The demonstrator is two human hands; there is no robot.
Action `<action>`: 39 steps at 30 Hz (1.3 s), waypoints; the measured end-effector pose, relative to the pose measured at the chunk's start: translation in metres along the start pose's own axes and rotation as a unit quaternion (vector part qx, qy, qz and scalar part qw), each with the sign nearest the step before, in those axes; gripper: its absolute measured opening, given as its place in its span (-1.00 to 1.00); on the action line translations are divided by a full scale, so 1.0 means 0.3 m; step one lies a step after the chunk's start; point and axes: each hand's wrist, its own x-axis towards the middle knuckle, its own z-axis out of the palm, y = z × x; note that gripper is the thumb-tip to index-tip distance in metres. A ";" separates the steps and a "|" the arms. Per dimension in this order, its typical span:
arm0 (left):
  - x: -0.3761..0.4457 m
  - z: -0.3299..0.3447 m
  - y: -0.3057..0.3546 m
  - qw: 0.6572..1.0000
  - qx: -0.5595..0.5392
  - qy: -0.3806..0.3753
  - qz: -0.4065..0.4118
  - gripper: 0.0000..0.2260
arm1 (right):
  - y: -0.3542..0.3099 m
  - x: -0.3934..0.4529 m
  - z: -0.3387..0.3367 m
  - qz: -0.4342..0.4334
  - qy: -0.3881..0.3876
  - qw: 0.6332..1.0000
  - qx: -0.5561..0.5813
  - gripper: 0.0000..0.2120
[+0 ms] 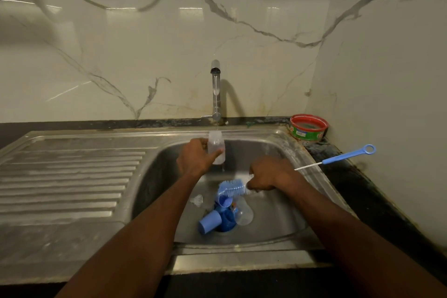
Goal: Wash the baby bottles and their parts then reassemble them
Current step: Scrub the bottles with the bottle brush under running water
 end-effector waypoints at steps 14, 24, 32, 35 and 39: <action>0.032 -0.008 -0.034 0.994 -0.050 -0.059 0.075 -0.45 | 0.020 -0.027 -0.026 0.047 0.044 0.998 -0.015 -0.64; 0.028 -0.060 -0.058 0.998 0.013 -0.026 0.060 -0.36 | 0.020 -0.035 -0.034 0.074 0.078 0.994 -0.014 -0.61; 0.004 -0.090 -0.031 0.991 -0.018 0.056 0.123 -0.42 | -0.003 -0.034 -0.051 0.080 0.164 0.983 0.005 -0.68; 0.000 -0.106 -0.018 0.984 -0.036 0.108 0.136 -0.38 | -0.008 -0.027 -0.070 0.094 0.216 0.971 0.029 -0.72; -0.023 -0.084 -0.047 0.994 0.072 -0.017 0.082 -0.41 | -0.017 -0.018 -0.015 0.083 0.150 0.985 0.001 -0.68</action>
